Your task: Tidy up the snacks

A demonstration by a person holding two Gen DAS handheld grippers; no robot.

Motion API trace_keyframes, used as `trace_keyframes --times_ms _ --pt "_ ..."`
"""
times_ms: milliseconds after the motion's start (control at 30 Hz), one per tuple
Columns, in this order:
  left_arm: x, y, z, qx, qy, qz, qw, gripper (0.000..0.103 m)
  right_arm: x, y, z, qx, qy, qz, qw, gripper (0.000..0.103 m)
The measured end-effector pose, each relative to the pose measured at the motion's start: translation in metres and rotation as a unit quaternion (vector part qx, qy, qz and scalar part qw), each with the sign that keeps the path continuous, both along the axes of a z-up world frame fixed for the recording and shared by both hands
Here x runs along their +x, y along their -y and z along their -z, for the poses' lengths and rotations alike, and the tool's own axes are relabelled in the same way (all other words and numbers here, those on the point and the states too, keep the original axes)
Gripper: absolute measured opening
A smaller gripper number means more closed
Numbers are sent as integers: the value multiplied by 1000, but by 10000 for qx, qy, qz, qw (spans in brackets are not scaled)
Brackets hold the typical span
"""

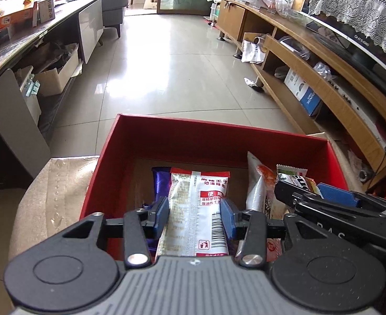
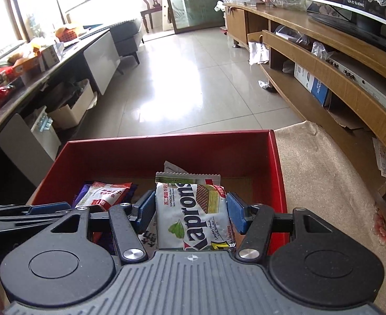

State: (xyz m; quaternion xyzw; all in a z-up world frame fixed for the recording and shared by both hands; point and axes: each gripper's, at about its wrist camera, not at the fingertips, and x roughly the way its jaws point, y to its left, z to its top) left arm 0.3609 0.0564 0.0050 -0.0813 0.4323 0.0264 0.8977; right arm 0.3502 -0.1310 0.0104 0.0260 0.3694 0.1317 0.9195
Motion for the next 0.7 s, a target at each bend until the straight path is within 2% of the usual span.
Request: trace_keyframes --times_ms 167,300,400,533,700 --pt "7 -2 5 52 -4 -66 10000 37 5 -3 5 -52 46 -34 10000 66" --pt "10 -4 6 90 -1 -101 9999 36 7 -10 9 -289 103 -149 9994 68" --pt "10 -9 5 44 -17 -180 9998 37 9 -8 11 -157 -22 -161 9997 74" --pt "10 -16 3 -57 -59 -246 9997 38 11 0 9 189 -204 -164 9995 85" --pt "3 -18 -5 -134 -6 -228 9996 39 5 -1 0 118 -115 -189 9997 90"
